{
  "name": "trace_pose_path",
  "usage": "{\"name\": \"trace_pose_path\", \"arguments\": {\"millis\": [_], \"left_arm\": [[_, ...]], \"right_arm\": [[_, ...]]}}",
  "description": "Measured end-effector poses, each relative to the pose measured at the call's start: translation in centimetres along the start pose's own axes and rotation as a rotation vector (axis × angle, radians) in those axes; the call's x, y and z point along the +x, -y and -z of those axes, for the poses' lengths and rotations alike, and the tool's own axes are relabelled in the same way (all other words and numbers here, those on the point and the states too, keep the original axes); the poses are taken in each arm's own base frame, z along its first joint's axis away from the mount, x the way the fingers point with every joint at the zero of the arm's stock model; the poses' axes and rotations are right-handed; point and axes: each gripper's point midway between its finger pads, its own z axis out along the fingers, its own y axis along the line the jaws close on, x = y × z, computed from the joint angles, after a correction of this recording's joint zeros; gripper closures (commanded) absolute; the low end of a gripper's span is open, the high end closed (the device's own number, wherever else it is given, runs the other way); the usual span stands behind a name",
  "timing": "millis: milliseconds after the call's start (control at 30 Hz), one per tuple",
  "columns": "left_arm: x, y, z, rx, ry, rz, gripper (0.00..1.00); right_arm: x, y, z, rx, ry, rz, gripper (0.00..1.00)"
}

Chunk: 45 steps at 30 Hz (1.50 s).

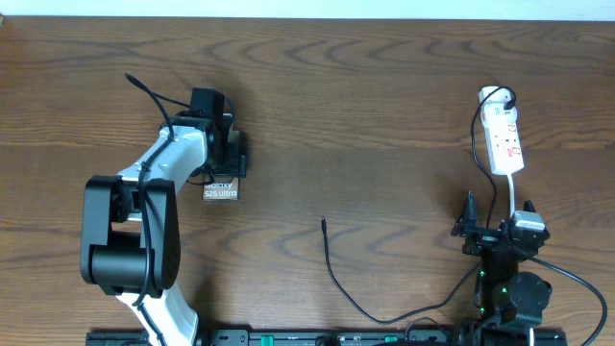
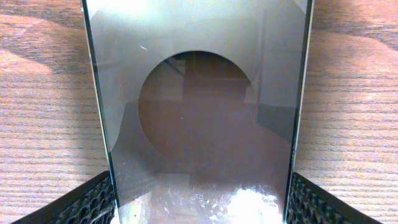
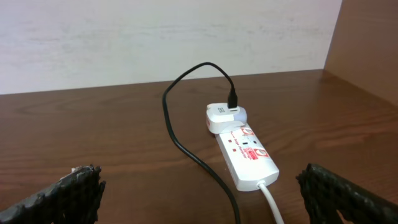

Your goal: Plug charger to phone and switch on socket

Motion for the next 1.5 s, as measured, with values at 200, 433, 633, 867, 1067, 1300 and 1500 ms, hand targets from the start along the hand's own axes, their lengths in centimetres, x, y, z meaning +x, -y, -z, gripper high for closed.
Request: {"name": "trace_pose_path", "arguments": {"millis": [200, 433, 633, 867, 1067, 1300, 1500], "left_arm": [[0.00, -0.01, 0.02, 0.000, 0.000, 0.000, 0.24], [-0.01, -0.01, 0.04, 0.000, 0.001, 0.000, 0.25], [0.00, -0.01, 0.02, 0.000, 0.000, 0.000, 0.32], [-0.01, -0.01, 0.04, 0.000, 0.001, 0.000, 0.62], [-0.01, -0.01, 0.04, 0.000, 0.001, 0.000, 0.92], [0.00, -0.01, 0.02, 0.000, 0.000, 0.000, 0.93], [-0.05, -0.01, 0.10, -0.001, 0.003, 0.000, 0.93]], "right_arm": [[0.00, 0.00, 0.00, 0.000, 0.000, 0.000, 0.01], [0.00, 0.00, 0.00, 0.000, 0.000, 0.000, 0.01], [0.00, 0.00, 0.00, 0.000, 0.000, 0.000, 0.01], [0.00, -0.01, 0.00, 0.000, 0.000, 0.000, 0.01], [0.00, 0.00, 0.00, 0.000, 0.000, 0.000, 0.01], [0.01, 0.00, 0.00, 0.000, 0.000, 0.000, 0.01], [0.00, 0.00, 0.00, 0.000, 0.000, 0.000, 0.01]]}}
